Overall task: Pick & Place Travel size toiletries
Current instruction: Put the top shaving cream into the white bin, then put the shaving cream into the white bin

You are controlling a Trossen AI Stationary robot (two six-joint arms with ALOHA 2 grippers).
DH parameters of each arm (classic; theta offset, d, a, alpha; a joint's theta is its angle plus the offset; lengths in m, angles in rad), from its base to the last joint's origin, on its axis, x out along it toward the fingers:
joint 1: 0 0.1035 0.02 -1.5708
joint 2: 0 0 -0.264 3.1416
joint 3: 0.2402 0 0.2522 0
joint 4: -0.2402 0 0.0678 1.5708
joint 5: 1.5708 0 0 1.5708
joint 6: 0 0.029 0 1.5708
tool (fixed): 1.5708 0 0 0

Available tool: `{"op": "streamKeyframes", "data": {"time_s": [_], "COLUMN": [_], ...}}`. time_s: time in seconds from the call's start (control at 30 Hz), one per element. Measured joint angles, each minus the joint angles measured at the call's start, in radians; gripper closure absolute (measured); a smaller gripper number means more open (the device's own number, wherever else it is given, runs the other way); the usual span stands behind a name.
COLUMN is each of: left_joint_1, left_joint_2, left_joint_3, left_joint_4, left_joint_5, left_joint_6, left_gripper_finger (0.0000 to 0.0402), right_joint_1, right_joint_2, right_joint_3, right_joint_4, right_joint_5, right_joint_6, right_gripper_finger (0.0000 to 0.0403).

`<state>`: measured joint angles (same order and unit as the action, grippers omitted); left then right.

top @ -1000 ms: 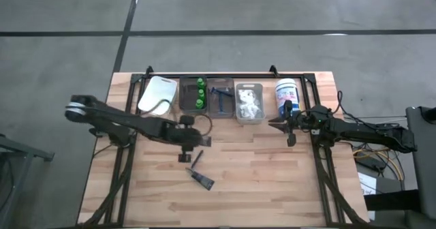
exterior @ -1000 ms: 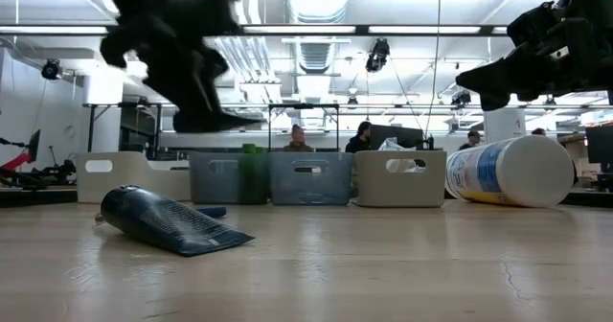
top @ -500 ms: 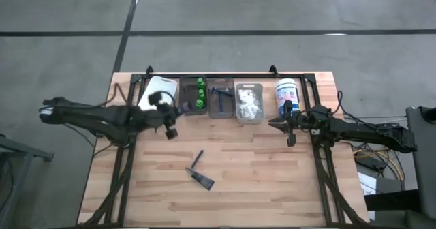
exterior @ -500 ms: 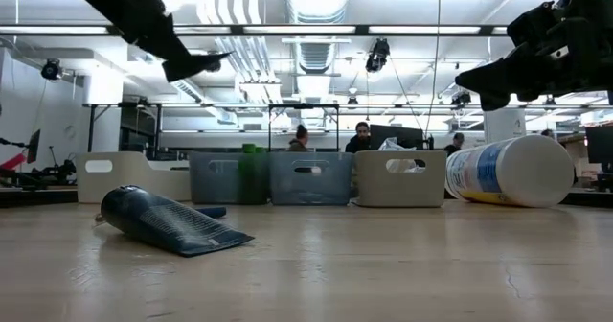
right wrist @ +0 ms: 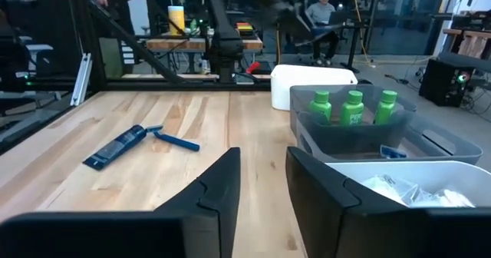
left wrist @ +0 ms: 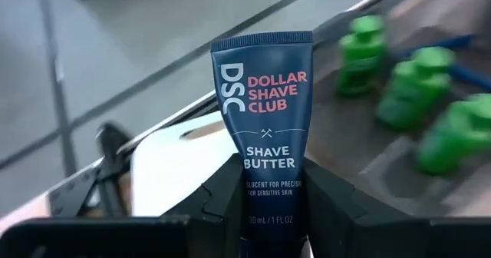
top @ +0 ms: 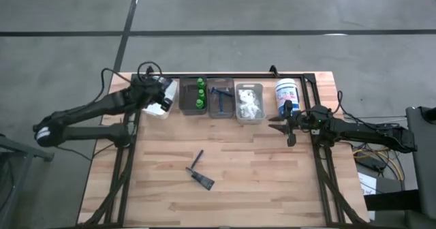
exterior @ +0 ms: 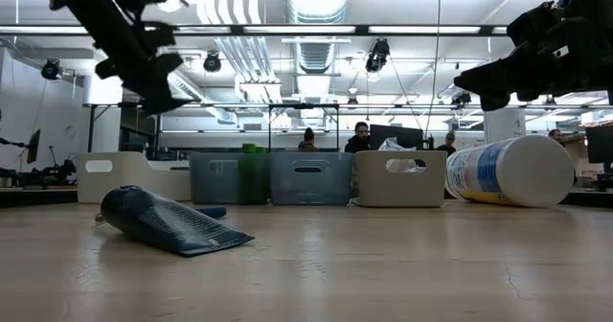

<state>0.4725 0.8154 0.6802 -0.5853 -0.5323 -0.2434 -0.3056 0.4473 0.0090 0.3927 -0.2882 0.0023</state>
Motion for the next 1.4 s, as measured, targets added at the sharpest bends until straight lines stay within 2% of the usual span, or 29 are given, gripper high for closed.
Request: {"op": "streamKeyframes", "data": {"time_s": [0.27, 0.57, 0.77, 0.9, 1.23, 1.4], "left_joint_1": [0.148, 0.215, 0.216, 0.216, 0.216, 0.215], "left_joint_2": [0.061, 0.199, 0.236, 0.23, 0.227, 0.225], "left_joint_3": [-0.075, -0.18, -0.169, -0.153, -0.125, -0.094], "left_joint_4": [0.001, 0.065, 0.118, 0.114, 0.114, 0.114], "left_joint_5": [0.076, 0.084, 0.086, 0.1, 0.115, 0.117], "left_joint_6": [-0.018, 0.006, 0.006, 0.007, 0.066, 0.094], "left_gripper_finger": [0.0291, 0.0291, 0.0288, 0.0268, 0.0183, 0.0167], "right_joint_1": [0.0, 0.0, 0.0, 0.0, 0.0, 0.0], "right_joint_2": [0.0, 0.0, 0.0, 0.0, 0.0, 0.0], "right_joint_3": [0.0, 0.0, 0.0, 0.0, 0.0, 0.0], "right_joint_4": [0.0, 0.0, 0.0, 0.0, 0.0, 0.0], "right_joint_5": [0.0, 0.0, 0.0, 0.0, 0.0, 0.0], "right_joint_6": [0.002, 0.0, -0.009, 0.002, 0.0, -0.007], "right_gripper_finger": [0.0276, 0.0252, 0.0237, 0.0227, 0.021, 0.0202]}}
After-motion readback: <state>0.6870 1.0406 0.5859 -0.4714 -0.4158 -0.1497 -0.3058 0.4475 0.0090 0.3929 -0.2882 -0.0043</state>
